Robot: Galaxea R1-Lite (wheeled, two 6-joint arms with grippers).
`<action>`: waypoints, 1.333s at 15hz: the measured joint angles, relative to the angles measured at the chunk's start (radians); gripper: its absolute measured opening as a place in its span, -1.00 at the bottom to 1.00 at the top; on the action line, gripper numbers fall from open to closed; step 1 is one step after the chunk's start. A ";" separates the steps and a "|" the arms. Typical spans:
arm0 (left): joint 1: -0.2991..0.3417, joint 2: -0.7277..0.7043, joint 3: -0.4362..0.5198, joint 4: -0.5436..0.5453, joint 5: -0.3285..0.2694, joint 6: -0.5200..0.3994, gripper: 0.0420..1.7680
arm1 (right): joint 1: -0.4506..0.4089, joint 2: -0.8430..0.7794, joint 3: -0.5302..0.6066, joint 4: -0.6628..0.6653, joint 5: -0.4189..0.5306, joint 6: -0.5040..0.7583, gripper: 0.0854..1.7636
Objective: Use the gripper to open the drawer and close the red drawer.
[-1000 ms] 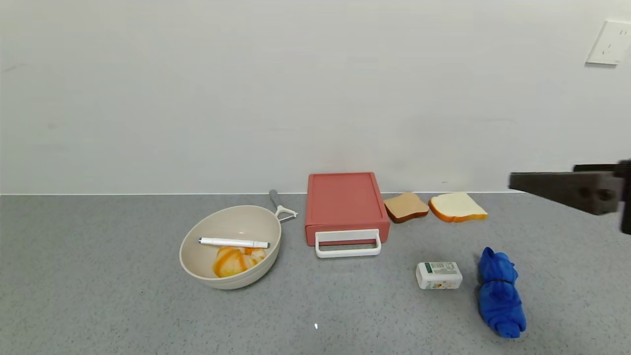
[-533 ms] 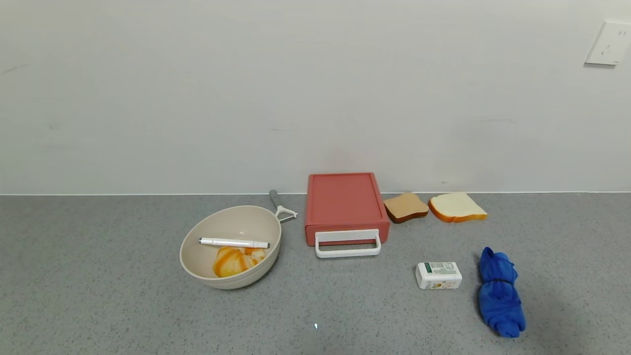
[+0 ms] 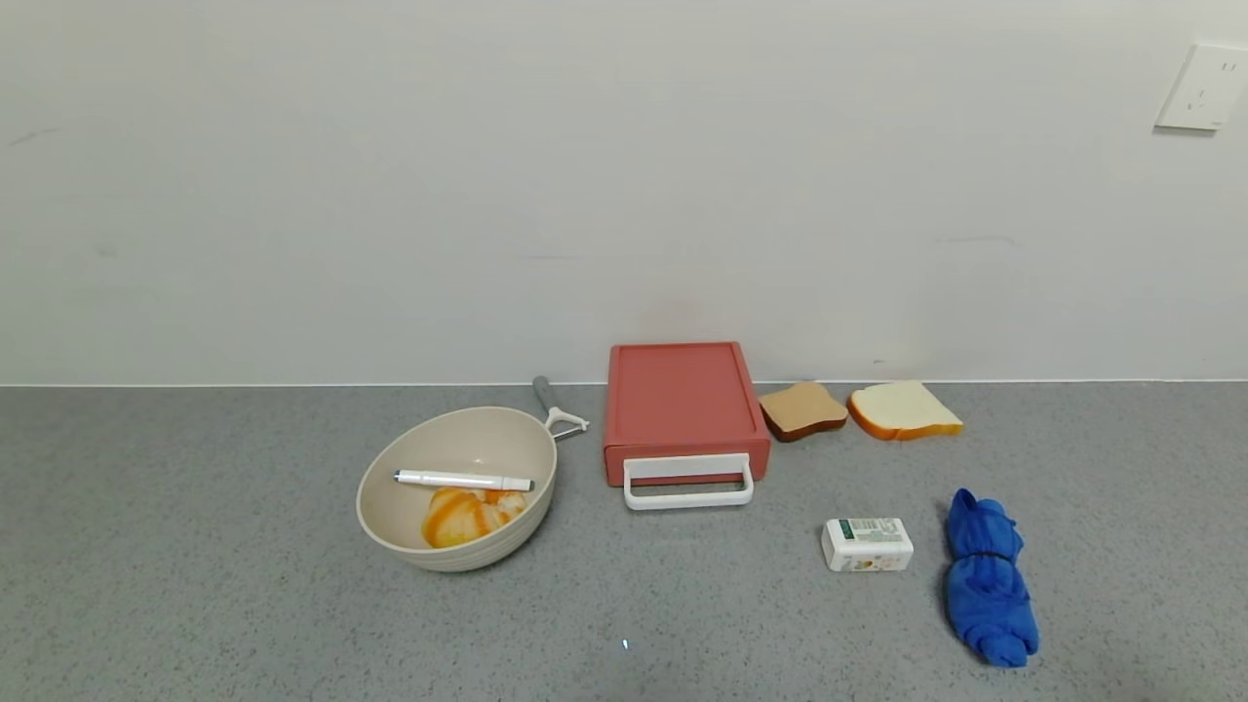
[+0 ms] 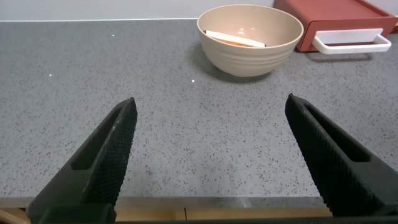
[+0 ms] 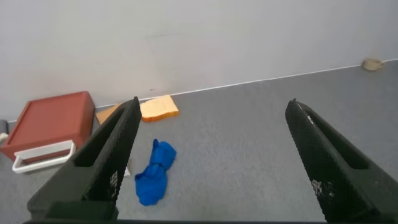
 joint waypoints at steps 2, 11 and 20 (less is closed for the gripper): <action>0.000 0.000 0.000 0.000 0.000 0.000 0.94 | -0.012 -0.090 0.055 0.017 0.007 -0.012 0.94; 0.000 0.000 0.000 0.000 0.000 0.000 0.94 | -0.074 -0.438 0.369 0.015 0.211 -0.019 0.94; 0.000 0.000 0.000 0.000 0.000 0.000 0.94 | -0.077 -0.511 0.887 -0.399 0.280 -0.114 0.94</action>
